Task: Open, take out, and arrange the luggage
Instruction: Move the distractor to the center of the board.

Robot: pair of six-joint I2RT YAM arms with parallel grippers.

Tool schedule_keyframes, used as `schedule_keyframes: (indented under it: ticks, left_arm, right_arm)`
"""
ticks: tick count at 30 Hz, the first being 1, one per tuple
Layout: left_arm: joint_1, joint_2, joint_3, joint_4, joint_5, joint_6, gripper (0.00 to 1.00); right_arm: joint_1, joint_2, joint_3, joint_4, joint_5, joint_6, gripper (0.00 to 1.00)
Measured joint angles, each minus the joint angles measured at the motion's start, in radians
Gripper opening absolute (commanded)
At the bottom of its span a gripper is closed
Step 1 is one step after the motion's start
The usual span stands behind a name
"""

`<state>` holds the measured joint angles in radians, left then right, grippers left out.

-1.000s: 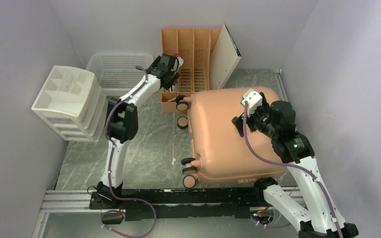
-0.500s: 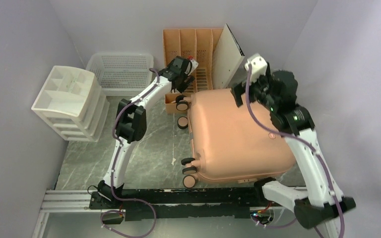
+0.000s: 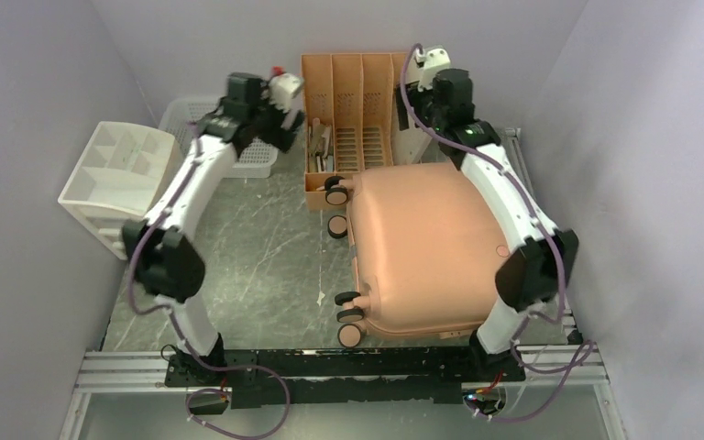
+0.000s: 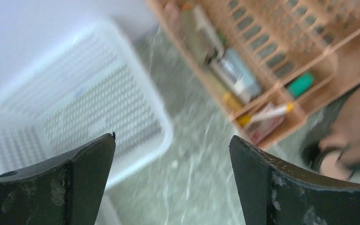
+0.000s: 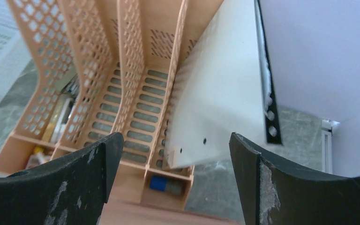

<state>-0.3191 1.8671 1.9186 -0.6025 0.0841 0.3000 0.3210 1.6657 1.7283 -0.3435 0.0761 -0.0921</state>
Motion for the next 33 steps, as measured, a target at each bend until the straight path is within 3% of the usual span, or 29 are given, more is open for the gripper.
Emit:
schedule_keyframes:
  ticks: [4, 7, 13, 21, 29, 33]
  left_arm:
    - [0.122, -0.259, -0.331, 0.022, 0.058, 0.056, 0.97]
    - [0.15, -0.384, -0.524, -0.002, 0.114, 0.106, 0.97]
    - [0.143, -0.489, -0.748, -0.039, 0.262, 0.184, 0.97]
    - [0.15, -0.531, -0.856, -0.024, 0.354, 0.204, 0.97]
    - [0.152, -0.531, -0.899, 0.021, 0.365, 0.204, 0.97]
    - [0.152, -0.517, -0.888, 0.047, 0.36, 0.182, 0.97]
  right_arm:
    - [0.021, 0.169, 0.09, 0.035, 0.069, 0.016, 0.88]
    - [0.035, 0.271, 0.145, 0.044, 0.108, 0.026, 0.86]
    - [0.055, 0.417, 0.329, 0.052, 0.172, 0.058, 0.78]
    - [0.058, 0.474, 0.461, 0.126, 0.221, 0.093, 0.75]
    - [0.071, 0.492, 0.433, 0.187, 0.237, 0.119, 0.72]
    - [0.076, 0.465, 0.34, 0.196, 0.225, 0.13, 0.74]
